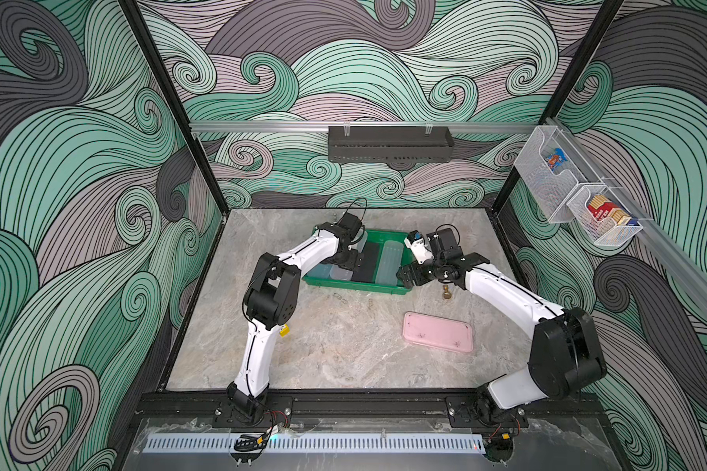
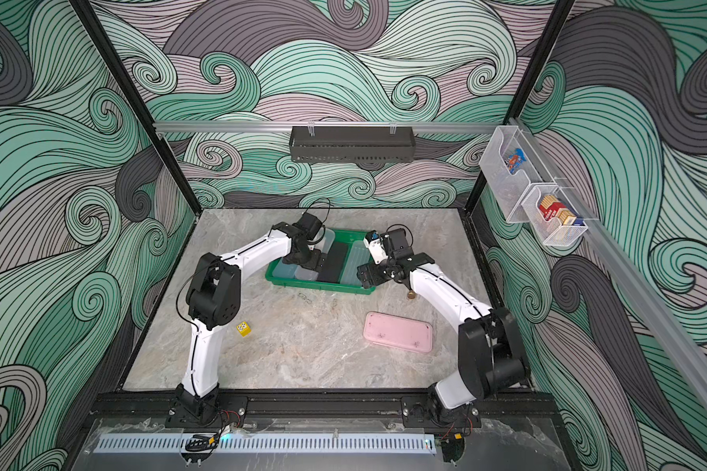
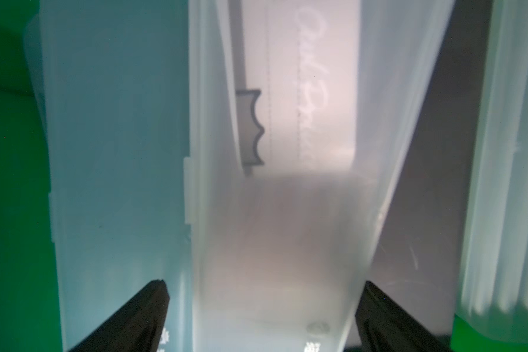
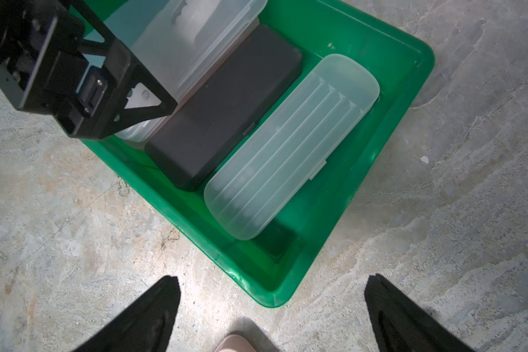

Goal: Put the pencil case into the storage box
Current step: Place the pencil case at the storage box, then pick up the pencil case from the center of the board.

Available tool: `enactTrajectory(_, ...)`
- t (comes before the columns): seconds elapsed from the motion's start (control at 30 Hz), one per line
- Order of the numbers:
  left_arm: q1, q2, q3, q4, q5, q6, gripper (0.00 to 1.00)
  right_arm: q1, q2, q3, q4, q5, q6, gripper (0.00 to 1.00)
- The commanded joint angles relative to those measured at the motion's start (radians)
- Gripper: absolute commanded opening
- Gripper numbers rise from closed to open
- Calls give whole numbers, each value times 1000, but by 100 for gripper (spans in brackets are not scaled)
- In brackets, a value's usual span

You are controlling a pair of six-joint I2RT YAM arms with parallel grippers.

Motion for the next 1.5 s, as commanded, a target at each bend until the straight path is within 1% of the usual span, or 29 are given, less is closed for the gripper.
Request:
enactTrajectory(0.0,-8,-63,-52,20,16,-34,94,8,-39,-22,4,-21,17,99)
enactTrajectory(0.13,-20,-117,-105,32,8,-47,93,11,-64,-35,4,-22,23,99)
enactTrajectory(0.2,-25,-135,-118,29,-1,-52,95,12,-75,-41,0,-24,25,99)
enactTrajectory(0.23,-27,-143,-121,27,-9,-53,99,13,-79,-43,1,-22,26,99)
enactTrajectory(0.4,-34,-183,-127,30,-34,-70,99,12,-119,-66,-1,-7,40,99)
enactTrajectory(0.5,-41,-230,-135,39,-54,-71,99,13,-149,-90,-2,13,57,99)
enactTrajectory(0.63,-64,-330,-180,65,-48,-39,99,12,-176,-124,-13,51,106,99)
enactTrajectory(0.73,-99,-428,-256,132,49,72,99,4,-211,-167,-14,77,157,99)
enactTrajectory(0.77,-116,-460,-288,163,90,130,99,-5,-228,-185,-14,78,179,99)
enactTrajectory(0.8,-130,-483,-315,192,108,176,99,-12,-246,-205,-14,77,200,99)
enactTrajectory(0.87,-161,-519,-371,246,161,307,99,-34,-291,-250,-14,76,248,99)
enactTrajectory(0.9,-169,-524,-374,242,192,354,99,-43,-310,-267,-18,82,274,99)
enactTrajectory(0.97,-171,-518,-369,232,255,407,99,-66,-355,-303,-31,93,325,99)
enactTrajectory(1.03,-175,-497,-349,223,352,477,99,-85,-405,-336,-53,105,379,99)
enactTrajectory(1.1,-193,-465,-330,227,422,546,99,-95,-432,-350,-85,125,421,99)
enactTrajectory(1.17,-223,-421,-309,230,441,613,99,-98,-448,-362,-116,152,461,99)
enactTrajectory(1.27,-286,-345,-267,225,408,682,99,-105,-453,-386,-153,199,509,99)
enactTrajectory(1.37,-357,-275,-231,227,384,712,99,-122,-462,-418,-179,232,537,99)
enactTrajectory(1.47,-422,-231,-217,248,378,716,99,-160,-507,-455,-203,264,547,99)
